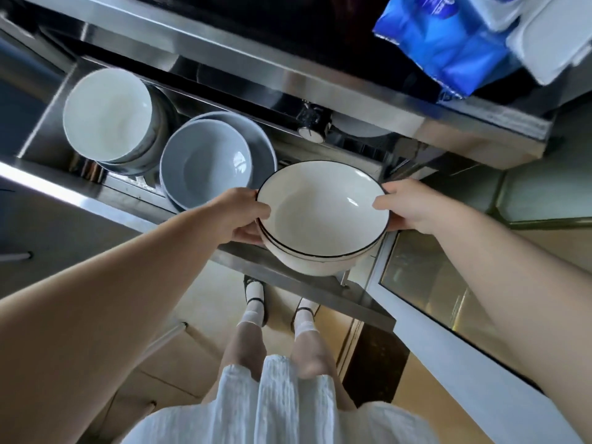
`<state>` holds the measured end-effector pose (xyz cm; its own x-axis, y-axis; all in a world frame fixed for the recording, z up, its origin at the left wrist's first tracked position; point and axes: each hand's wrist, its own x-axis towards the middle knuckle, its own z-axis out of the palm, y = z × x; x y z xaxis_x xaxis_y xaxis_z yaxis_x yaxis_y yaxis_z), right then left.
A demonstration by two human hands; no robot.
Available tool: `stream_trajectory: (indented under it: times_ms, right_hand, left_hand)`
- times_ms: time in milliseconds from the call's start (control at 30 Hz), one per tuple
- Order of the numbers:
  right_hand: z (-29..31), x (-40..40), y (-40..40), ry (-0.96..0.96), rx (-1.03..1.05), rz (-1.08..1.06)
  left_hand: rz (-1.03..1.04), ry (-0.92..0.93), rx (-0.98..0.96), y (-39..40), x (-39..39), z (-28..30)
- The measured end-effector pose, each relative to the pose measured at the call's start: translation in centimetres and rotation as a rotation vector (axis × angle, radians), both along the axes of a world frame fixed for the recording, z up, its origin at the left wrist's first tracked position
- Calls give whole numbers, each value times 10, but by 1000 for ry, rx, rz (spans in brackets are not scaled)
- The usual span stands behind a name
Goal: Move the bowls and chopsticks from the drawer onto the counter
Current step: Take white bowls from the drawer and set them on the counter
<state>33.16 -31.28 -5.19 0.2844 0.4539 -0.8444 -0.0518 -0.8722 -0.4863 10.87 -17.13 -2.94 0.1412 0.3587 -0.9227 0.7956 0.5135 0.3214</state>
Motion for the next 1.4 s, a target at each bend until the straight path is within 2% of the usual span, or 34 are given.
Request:
stream_trajectory:
  times_ms: [267, 500, 633, 833, 1000, 1167, 1400]
  right_hand:
    - [77, -15, -15, -10, 17, -23]
    - [148, -57, 7, -96, 132, 133]
    - [198, -110, 38, -154, 227, 260]
    - [268, -252, 71, -210, 400, 458]
    - [302, -393, 87, -196, 530, 597]
    - [313, -527, 106, -106, 585, 715]
    - [300, -670, 121, -70, 622, 898]
  left_hand:
    - [-21, -106, 1, -6, -26, 69]
    - [104, -218, 106, -17, -90, 134]
    - [243, -270, 208, -22, -155, 168]
    - [420, -350, 396, -41, -304, 222]
    - [616, -349, 555, -72, -443, 266]
    - [849, -267, 669, -105, -570, 287]
    - [1120, -148, 781, -154, -689, 272]
